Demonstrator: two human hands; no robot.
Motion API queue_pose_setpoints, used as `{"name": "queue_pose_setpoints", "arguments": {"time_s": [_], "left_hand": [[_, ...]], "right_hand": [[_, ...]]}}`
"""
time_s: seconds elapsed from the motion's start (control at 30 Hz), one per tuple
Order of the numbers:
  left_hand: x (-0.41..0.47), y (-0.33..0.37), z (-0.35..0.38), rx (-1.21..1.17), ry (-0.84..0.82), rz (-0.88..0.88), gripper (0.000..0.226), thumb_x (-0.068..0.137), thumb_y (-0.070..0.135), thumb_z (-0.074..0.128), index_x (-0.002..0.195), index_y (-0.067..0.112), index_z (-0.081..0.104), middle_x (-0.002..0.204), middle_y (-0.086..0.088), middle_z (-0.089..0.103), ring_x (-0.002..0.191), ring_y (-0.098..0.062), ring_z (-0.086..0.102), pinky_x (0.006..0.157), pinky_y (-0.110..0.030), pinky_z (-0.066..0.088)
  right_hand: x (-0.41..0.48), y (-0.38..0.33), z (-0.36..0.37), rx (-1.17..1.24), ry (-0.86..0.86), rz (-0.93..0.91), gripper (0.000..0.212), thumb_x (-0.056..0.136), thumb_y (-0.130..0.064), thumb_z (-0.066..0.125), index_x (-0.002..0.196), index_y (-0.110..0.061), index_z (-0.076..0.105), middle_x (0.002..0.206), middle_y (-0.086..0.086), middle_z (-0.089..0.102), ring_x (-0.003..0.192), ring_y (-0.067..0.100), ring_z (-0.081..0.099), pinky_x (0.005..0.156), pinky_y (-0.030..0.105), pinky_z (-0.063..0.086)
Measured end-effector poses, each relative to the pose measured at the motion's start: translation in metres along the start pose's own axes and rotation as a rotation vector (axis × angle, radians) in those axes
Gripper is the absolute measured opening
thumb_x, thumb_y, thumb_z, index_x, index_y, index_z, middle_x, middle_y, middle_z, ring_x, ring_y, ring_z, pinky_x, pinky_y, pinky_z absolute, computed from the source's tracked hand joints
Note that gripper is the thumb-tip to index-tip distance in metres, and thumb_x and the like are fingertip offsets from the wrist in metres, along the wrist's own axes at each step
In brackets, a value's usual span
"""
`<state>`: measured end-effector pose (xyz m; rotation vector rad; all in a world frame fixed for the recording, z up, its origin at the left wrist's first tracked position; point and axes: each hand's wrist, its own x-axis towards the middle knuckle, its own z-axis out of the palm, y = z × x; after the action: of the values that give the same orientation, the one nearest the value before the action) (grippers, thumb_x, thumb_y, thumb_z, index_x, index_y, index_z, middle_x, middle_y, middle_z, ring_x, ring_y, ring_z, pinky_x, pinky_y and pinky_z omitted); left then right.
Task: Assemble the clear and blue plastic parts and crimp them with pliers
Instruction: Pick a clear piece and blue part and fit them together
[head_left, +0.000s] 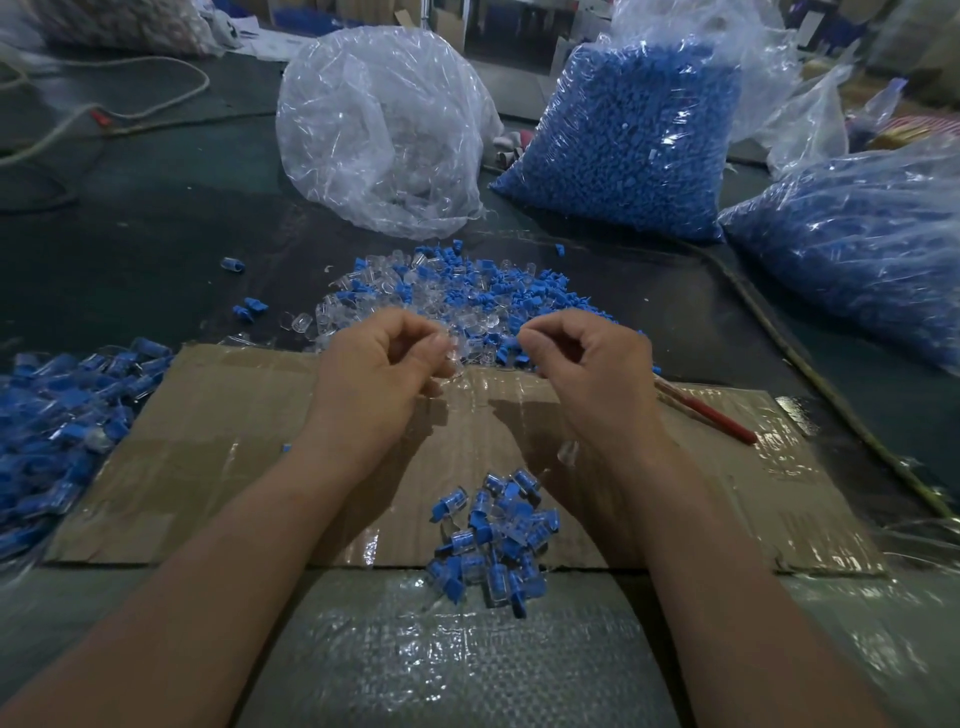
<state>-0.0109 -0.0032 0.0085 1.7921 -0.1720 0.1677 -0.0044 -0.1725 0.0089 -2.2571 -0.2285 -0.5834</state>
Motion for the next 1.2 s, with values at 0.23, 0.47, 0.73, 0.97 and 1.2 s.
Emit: {"name": "queue_pose_setpoints", "arguments": {"time_s": [0.23,0.47,0.73,0.97,1.2], "left_hand": [[0.001,0.003,-0.003,-0.269,-0.016,-0.132,0.008,0.087,0.006,0.055,0.083,0.009,0.061,0.068,-0.002,0.065,0.057,-0.005,0.064,0.053,-0.015,0.051],[0.0,0.005,-0.002,-0.311,-0.027,-0.128,0.015,0.083,0.001,0.059,0.085,0.015,0.063,0.066,0.0,0.07,0.06,-0.01,0.067,0.054,-0.017,0.054],[-0.002,0.006,-0.002,-0.211,-0.146,-0.047,0.014,0.078,-0.001,0.063,0.08,0.013,0.062,0.064,0.002,0.07,0.056,-0.009,0.066,0.052,-0.018,0.053],[-0.001,0.004,-0.003,-0.221,-0.142,-0.035,0.019,0.08,-0.005,0.06,0.078,0.014,0.062,0.06,0.001,0.069,0.052,-0.008,0.064,0.051,-0.016,0.052],[-0.002,0.006,-0.005,-0.223,-0.191,-0.031,0.014,0.077,-0.002,0.062,0.079,0.012,0.062,0.063,0.001,0.069,0.055,-0.01,0.066,0.051,-0.016,0.052]], "right_hand": [[-0.01,-0.014,0.007,0.181,-0.03,-0.022,0.022,0.084,-0.016,0.064,0.076,-0.035,0.057,0.068,-0.017,0.057,0.065,0.001,0.059,0.062,0.01,0.048],[-0.016,-0.023,0.012,0.297,-0.013,-0.066,0.029,0.081,-0.008,0.068,0.076,-0.035,0.058,0.07,-0.01,0.062,0.064,0.013,0.064,0.061,0.03,0.056],[-0.016,-0.025,0.012,0.225,-0.053,-0.09,0.032,0.08,-0.007,0.067,0.072,-0.034,0.054,0.064,-0.016,0.056,0.061,0.002,0.058,0.056,0.013,0.049],[-0.014,-0.024,0.009,0.366,-0.161,0.067,0.028,0.065,-0.037,0.069,0.09,-0.036,0.056,0.084,-0.013,0.061,0.078,-0.002,0.061,0.069,0.012,0.05],[-0.015,-0.022,0.008,0.575,-0.281,0.089,0.022,0.07,-0.025,0.069,0.091,-0.03,0.066,0.081,-0.017,0.07,0.084,0.003,0.067,0.073,0.015,0.051]]}}
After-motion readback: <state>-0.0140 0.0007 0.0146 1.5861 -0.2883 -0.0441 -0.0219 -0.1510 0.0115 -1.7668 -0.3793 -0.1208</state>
